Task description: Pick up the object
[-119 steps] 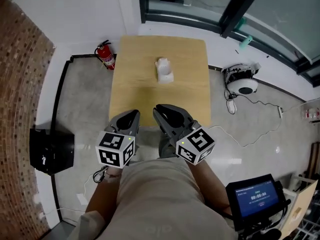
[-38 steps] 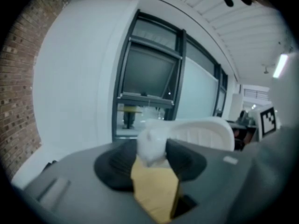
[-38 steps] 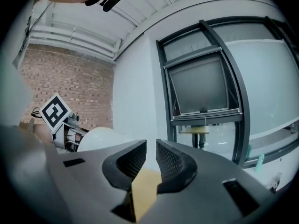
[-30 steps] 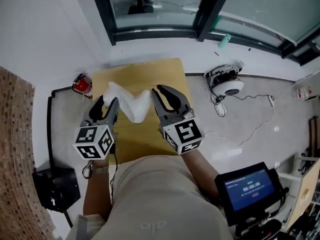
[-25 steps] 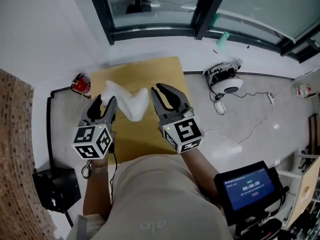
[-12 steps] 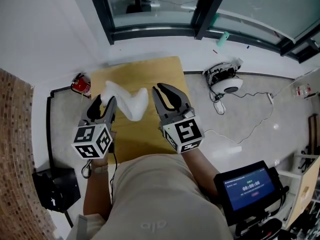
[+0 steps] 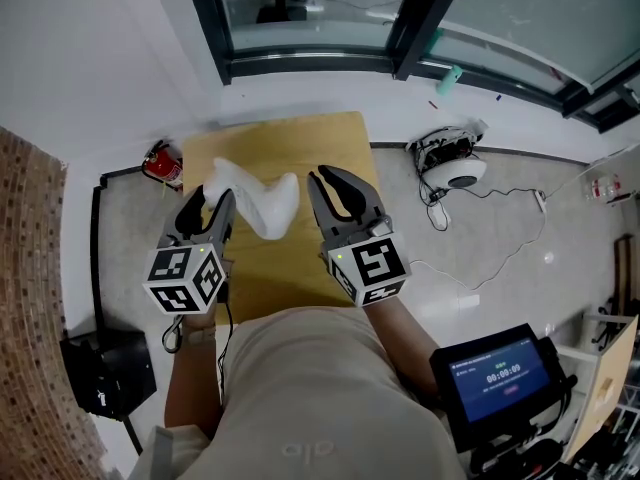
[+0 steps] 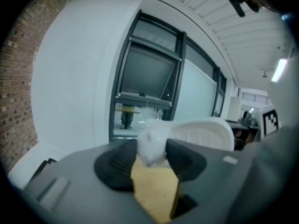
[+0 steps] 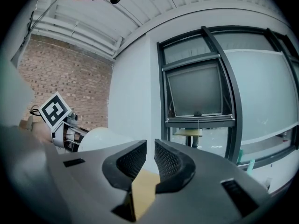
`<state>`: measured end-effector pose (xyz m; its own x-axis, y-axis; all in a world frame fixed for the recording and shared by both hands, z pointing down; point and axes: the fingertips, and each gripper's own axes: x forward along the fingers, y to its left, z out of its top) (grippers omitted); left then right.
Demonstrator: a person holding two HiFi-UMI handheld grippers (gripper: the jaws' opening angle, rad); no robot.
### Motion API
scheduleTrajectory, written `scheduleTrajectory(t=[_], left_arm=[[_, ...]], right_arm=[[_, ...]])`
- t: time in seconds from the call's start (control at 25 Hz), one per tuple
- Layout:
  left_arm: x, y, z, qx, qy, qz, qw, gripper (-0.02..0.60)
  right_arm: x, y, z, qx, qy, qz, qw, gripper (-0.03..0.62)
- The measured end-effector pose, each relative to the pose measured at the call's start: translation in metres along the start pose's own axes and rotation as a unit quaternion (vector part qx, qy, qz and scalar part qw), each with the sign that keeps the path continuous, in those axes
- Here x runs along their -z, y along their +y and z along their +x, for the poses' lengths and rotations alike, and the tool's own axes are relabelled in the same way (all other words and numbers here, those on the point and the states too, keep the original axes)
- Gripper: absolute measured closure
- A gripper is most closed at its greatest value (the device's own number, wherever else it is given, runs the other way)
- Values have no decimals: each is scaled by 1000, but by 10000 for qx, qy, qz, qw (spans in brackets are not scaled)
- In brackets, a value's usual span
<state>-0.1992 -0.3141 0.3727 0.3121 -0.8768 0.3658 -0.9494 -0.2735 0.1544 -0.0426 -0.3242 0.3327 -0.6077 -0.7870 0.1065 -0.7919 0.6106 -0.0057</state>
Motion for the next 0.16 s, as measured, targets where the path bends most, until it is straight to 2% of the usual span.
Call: scheduleTrajectory(t=[0.16], left_arm=[[0, 0, 0, -9, 0, -2, 10000, 379]], right_arm=[[0, 0, 1, -4, 8, -13, 10000, 548]])
